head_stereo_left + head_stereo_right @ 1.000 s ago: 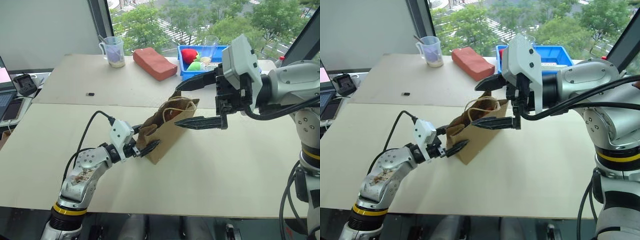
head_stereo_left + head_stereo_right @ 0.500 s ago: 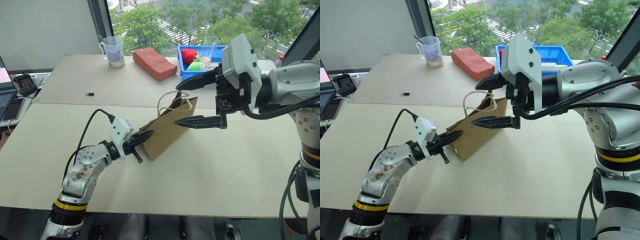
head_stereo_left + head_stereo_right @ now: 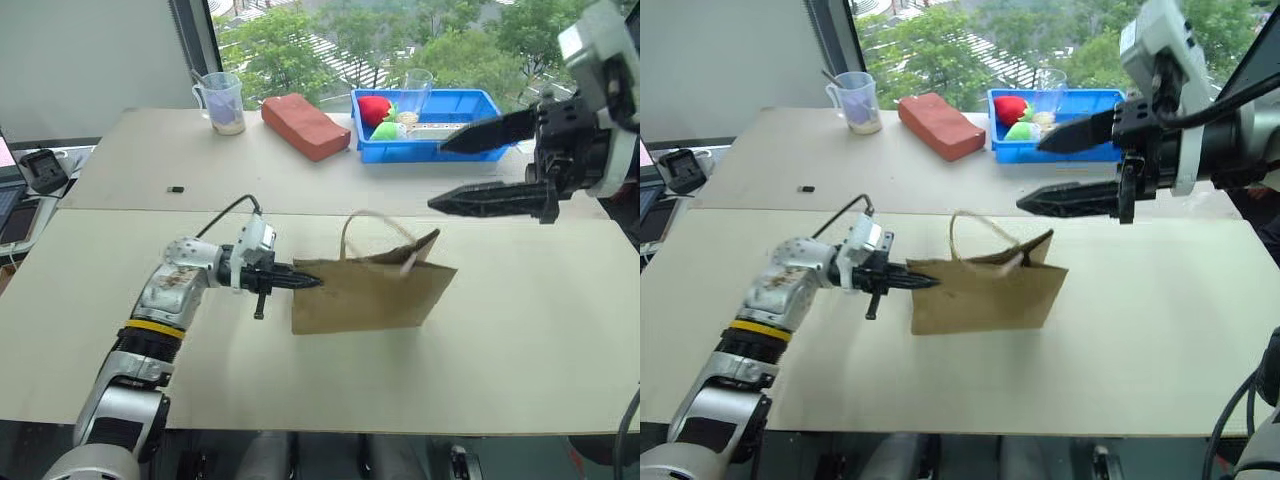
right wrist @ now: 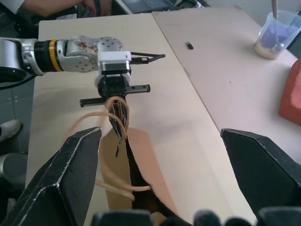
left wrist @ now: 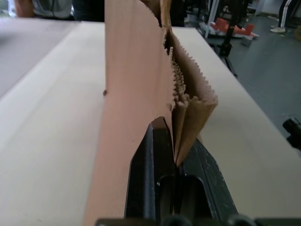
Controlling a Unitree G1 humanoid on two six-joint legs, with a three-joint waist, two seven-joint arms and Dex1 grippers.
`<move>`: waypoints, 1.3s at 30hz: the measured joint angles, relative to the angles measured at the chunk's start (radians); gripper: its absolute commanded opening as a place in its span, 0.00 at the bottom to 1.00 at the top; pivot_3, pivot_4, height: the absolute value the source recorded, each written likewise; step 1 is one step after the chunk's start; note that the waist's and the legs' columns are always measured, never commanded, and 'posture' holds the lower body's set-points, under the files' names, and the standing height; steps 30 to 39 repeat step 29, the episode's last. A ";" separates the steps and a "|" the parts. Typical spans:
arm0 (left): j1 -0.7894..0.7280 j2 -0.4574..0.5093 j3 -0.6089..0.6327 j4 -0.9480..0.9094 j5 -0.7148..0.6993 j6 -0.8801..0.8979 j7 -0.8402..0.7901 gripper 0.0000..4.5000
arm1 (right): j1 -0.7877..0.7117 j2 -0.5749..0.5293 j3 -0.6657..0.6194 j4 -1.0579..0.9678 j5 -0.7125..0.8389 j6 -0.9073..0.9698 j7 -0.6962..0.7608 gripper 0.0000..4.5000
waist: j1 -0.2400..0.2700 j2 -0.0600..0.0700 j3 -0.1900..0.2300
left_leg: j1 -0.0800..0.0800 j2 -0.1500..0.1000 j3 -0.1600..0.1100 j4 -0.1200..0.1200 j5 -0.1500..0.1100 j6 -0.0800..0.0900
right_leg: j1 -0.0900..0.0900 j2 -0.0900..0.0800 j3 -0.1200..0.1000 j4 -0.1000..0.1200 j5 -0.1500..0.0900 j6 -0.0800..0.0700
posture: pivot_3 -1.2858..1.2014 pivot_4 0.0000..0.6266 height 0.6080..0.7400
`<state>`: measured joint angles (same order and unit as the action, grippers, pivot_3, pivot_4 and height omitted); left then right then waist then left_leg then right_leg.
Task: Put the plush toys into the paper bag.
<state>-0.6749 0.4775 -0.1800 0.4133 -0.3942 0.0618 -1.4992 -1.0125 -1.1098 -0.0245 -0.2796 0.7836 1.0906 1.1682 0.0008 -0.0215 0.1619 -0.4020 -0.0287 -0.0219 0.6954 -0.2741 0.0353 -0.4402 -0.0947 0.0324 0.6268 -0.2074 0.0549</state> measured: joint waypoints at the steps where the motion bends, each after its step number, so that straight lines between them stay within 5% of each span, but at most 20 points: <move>1: -0.014 -0.008 -0.001 0.019 0.008 -0.023 -0.014 0.06 | 0.010 -0.002 0.000 -0.014 0.006 0.004 0.000 1.00 | 0.000 0.000 0.000 | 0.000 0.000 0.000 0.000 0.000 0.000 | 0.000 0.000 0.000 0.000 0.000 0.000 | 0.52 0.24 1.00; 3: -0.032 -0.012 -0.002 0.037 0.022 -0.047 -0.031 0.20 | 0.012 -0.002 0.001 -0.028 0.017 0.011 -0.004 1.00 | 0.001 0.000 0.000 | -0.001 0.000 0.000 0.000 0.000 0.000 | 0.000 0.000 0.000 0.000 0.000 0.000 | 0.52 0.24 1.00; 10: -0.030 0.013 0.009 -0.009 0.036 -0.012 -0.041 0.95 | 0.010 0.001 0.007 -0.036 0.021 0.015 -0.037 1.00 | 0.000 0.000 0.000 | -0.001 0.001 0.000 0.001 0.000 0.000 | -0.001 0.000 0.000 0.000 0.000 0.000 | 0.52 0.24 1.00; 11: -0.029 0.032 0.021 -0.036 0.033 0.009 -0.036 0.99 | 0.010 0.001 0.009 -0.035 0.019 0.015 -0.041 1.00 | 0.000 0.000 0.000 | -0.001 0.001 0.000 0.001 0.000 0.000 | -0.001 0.000 0.000 0.001 0.000 0.000 | 0.52 0.24 1.00; 21: 0.021 0.404 0.231 -0.437 -0.018 0.386 0.181 0.99 | 0.317 -0.122 -0.064 -0.014 -0.079 -0.115 -0.002 1.00 | 0.000 0.001 0.000 | -0.001 0.002 0.000 0.000 0.000 0.001 | 0.000 0.000 -0.001 0.001 0.000 0.000 | 0.52 0.24 1.00; 28: 0.040 0.442 0.239 -0.471 -0.019 0.439 0.224 0.99 | 0.452 -0.136 -0.112 0.006 -0.153 -0.247 0.010 1.00 | -0.001 0.001 0.000 | 0.002 0.002 0.001 0.001 0.000 0.000 | 0.001 0.001 0.000 0.000 0.000 0.000 | 0.52 0.24 1.00; 39: 0.043 0.440 0.239 -0.475 -0.021 0.442 0.226 0.99 | 0.460 -0.136 -0.117 0.011 -0.156 -0.255 0.010 1.00 | -0.002 0.001 0.000 | 0.002 0.003 0.001 0.001 0.000 0.000 | 0.001 0.001 0.000 0.000 0.000 0.000 | 0.52 0.24 1.00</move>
